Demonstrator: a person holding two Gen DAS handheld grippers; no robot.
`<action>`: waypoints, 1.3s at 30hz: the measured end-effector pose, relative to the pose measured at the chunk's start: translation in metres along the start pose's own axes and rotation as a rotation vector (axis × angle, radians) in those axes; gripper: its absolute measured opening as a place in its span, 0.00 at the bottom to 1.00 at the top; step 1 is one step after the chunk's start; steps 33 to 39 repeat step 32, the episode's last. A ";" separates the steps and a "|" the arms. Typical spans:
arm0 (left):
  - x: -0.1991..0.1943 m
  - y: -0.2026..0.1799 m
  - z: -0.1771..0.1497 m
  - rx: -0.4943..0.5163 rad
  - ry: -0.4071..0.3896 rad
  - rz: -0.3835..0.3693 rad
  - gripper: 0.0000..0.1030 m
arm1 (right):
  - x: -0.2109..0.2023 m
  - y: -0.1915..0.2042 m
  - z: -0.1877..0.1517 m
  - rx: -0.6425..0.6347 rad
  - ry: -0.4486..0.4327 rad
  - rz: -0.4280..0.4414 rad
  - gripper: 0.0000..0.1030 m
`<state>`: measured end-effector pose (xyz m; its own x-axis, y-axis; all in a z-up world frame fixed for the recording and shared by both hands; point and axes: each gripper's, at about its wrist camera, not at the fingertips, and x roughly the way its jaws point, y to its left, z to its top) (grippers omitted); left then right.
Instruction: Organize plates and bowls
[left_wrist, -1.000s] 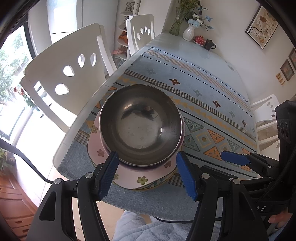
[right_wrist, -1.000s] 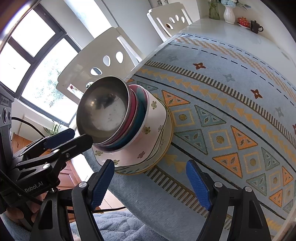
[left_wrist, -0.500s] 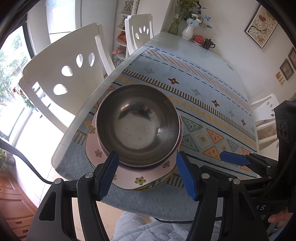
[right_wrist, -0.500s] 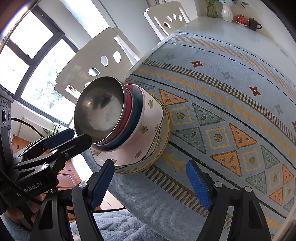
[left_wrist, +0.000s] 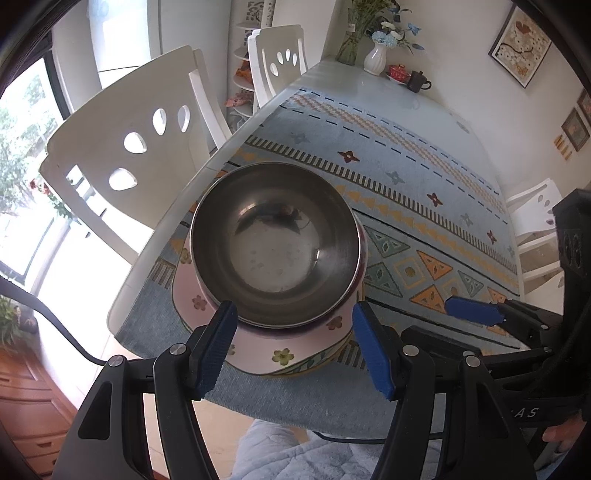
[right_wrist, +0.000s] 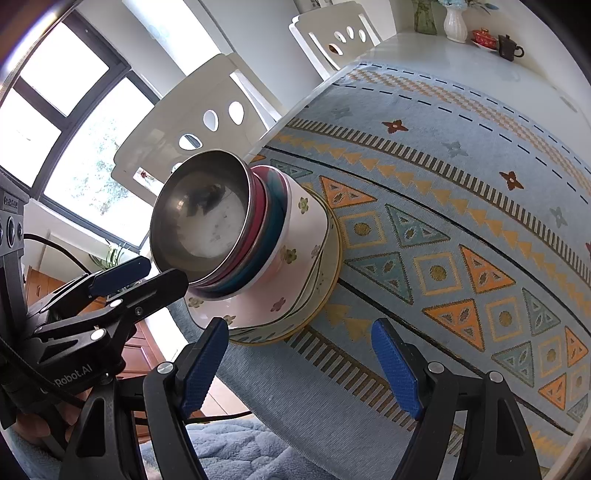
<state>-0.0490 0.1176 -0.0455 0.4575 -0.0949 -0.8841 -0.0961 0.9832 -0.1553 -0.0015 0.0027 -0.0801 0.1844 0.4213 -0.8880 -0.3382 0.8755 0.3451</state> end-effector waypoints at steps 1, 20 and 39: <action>0.000 0.000 0.000 -0.001 0.001 -0.005 0.61 | 0.000 0.000 0.000 0.001 -0.002 -0.003 0.76; -0.004 -0.004 -0.003 0.007 -0.018 0.007 0.67 | -0.004 -0.010 -0.004 0.056 -0.021 0.056 0.76; -0.006 -0.031 0.000 0.078 -0.038 -0.009 0.67 | -0.010 -0.028 -0.011 0.102 -0.029 0.064 0.76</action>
